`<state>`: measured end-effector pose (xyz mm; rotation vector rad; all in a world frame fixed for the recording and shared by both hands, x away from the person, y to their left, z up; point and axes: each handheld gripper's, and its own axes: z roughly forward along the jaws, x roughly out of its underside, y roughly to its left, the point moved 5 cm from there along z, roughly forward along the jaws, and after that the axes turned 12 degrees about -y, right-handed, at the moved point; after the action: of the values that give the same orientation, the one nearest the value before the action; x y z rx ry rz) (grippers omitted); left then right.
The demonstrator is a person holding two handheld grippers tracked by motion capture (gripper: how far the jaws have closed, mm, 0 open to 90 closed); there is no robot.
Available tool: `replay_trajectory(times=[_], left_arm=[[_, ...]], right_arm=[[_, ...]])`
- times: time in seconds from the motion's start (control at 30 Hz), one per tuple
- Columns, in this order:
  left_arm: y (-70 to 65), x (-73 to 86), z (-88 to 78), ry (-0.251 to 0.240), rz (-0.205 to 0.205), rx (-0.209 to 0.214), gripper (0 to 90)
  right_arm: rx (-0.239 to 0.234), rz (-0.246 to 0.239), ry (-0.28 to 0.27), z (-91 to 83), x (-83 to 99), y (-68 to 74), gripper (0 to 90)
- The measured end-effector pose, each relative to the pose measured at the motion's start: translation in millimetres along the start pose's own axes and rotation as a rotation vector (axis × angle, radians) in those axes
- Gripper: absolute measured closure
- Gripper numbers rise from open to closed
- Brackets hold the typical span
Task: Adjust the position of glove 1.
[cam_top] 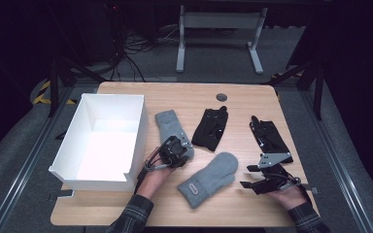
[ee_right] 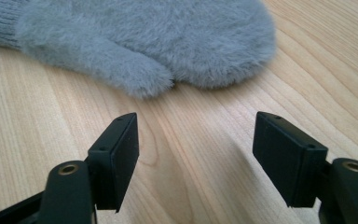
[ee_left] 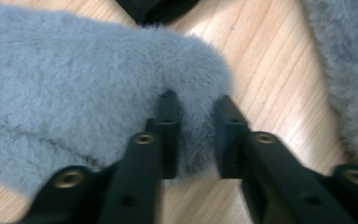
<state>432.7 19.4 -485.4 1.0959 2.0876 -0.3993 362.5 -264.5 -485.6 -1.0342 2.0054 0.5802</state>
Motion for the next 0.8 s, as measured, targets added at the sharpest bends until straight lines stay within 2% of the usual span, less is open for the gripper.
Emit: replay_trajectory(times=[0.07, 0.17, 0.2, 0.23, 0.37, 0.47, 0.57, 0.8], left_arm=[[0.8, -1.8, -3.8, -0.011, -0.026, 0.001, 81.5], [1.2, -7.2, -15.2, -0.065, -0.066, 0.003, 81.9], [1.2, -7.2, -15.2, -0.065, -0.066, 0.003, 81.9], [0.3, -10.8, -21.4, -0.091, -0.077, 0.014, 81.9], [-7.4, -25.9, -40.4, -0.159, -0.077, 0.036, 81.8], [-18.0, -36.9, -48.9, -0.193, -0.074, 0.062, 81.7], [-32.1, -46.4, -53.0, -0.205, -0.072, 0.09, 81.6], [-68.6, -59.8, -55.4, -0.19, -0.023, 0.147, 81.2]], right_arm=[[0.006, -0.001, -0.002, -0.4, 0.4, -1.7, 32.1], [0.004, 0.003, -0.005, -1.1, 0.4, -2.3, 32.2], [0.004, 0.003, -0.005, -1.1, 0.4, -2.3, 32.2], [0.004, 0.003, -0.006, -1.1, 0.4, -2.5, 32.1], [0.005, 0.006, -0.001, -0.1, 0.9, -3.0, 32.1], [0.006, 0.003, -0.006, -0.8, 0.2, -3.1, 32.1], [0.008, 0.0, -0.008, -1.3, -0.1, -3.7, 32.1], [0.008, -0.003, -0.012, -1.7, -1.3, -3.4, 32.2]])
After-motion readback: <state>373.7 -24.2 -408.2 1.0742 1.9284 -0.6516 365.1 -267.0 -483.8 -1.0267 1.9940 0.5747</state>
